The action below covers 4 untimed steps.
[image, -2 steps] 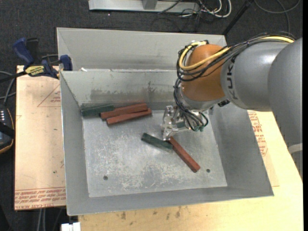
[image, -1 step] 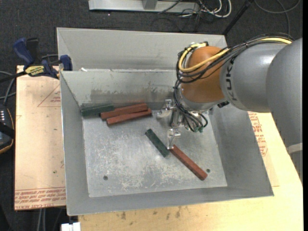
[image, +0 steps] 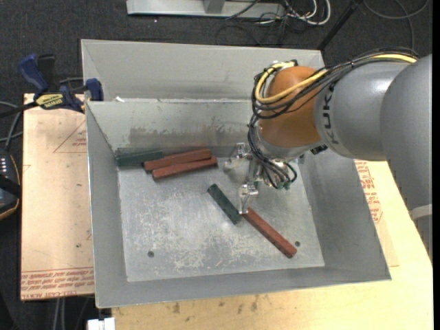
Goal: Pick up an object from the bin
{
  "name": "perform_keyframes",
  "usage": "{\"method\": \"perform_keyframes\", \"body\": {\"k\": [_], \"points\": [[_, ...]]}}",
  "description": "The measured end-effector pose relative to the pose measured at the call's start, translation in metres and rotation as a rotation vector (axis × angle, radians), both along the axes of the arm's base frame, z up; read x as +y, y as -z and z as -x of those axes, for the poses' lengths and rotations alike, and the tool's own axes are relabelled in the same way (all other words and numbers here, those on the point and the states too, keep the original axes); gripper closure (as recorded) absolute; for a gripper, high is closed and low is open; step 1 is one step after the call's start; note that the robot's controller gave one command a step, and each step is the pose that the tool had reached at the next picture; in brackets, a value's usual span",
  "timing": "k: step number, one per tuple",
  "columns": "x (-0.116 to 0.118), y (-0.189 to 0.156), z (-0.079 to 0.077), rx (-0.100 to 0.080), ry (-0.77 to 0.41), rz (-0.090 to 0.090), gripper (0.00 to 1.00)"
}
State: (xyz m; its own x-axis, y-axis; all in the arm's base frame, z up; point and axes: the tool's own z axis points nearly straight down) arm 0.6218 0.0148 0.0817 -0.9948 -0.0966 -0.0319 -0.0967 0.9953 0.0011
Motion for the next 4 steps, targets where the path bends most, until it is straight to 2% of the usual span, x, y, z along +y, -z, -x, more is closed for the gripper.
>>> {"method": "perform_keyframes", "body": {"k": [1, 2, 3, 4], "points": [[0.007, 0.0, 0.035, -0.004, -0.069, 0.005, 0.0], [0.021, 0.002, 0.05, -0.004, -0.007, 0.0, 1.0], [0.021, 0.002, 0.05, -0.004, -0.007, 0.0, 1.0], [0.034, -0.09, 0.056, 0.029, 0.002, 0.003, 1.0]]}}
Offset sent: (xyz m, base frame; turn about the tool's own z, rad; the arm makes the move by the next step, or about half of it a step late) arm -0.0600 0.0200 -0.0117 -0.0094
